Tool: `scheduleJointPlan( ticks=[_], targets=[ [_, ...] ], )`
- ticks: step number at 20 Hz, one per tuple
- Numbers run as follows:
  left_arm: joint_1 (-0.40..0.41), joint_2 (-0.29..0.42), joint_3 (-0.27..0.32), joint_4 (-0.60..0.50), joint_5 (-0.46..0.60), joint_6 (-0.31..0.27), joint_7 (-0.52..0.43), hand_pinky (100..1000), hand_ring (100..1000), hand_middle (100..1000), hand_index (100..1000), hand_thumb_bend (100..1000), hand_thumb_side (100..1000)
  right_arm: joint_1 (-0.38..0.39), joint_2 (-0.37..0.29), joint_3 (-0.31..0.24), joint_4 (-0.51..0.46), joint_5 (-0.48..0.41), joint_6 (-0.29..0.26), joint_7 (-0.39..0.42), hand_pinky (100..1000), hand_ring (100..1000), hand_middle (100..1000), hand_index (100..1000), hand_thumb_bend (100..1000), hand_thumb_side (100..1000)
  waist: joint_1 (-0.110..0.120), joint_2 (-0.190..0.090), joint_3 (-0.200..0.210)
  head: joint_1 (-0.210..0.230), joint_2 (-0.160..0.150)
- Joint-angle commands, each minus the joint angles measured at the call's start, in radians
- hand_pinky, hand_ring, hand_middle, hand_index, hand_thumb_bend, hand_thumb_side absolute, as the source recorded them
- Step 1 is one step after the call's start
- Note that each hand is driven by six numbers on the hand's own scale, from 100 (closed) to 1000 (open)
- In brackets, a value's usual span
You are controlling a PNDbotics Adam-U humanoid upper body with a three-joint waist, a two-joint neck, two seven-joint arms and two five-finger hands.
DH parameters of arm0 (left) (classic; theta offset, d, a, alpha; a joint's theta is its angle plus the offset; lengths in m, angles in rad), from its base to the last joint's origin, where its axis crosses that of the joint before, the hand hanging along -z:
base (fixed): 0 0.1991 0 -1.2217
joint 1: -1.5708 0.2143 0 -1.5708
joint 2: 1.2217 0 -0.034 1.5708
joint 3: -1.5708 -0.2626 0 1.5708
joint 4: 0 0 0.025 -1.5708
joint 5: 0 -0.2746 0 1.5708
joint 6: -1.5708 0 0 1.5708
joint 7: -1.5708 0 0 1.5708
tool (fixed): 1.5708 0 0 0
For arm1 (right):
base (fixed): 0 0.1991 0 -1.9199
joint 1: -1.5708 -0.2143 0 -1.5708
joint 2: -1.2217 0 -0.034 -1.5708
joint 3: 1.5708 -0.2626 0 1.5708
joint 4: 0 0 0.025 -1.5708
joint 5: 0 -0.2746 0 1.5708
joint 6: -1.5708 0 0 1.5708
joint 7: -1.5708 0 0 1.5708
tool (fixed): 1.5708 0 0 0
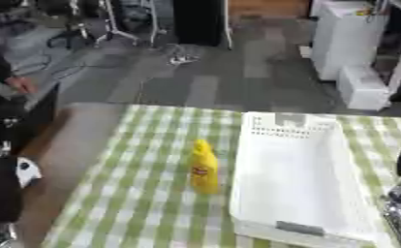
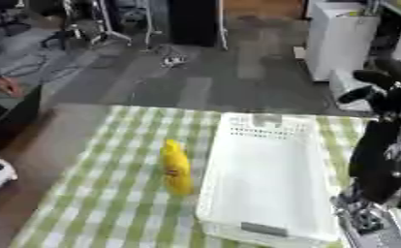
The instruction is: Pick up objects on the table and place them in the box.
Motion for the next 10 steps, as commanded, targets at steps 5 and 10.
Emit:
scheduleJointPlan(
  ticks=[5,10],
  targets=[
    [-0.01,0.015,0.018,-0.014,-0.012,0.005,0.009,860,659,830,950,101,1000,-0.012,-0.019,-0.003,-0.013,-0.007,-0.009,-0.009,401,624,694,754,100,944,0.0,-0.007,0.003,0.004,0.006],
    [-0.008,0.016,0.017,-0.014,-0.02,0.015,0.01,866,658,832,954,100,1000,-0.013,-0.019,-0.003,-0.013,-0.009,-0.009,-0.006,401,624,694,753,100,944,-0.001,-0.005,0.0,0.03,0.052]
  ],
)
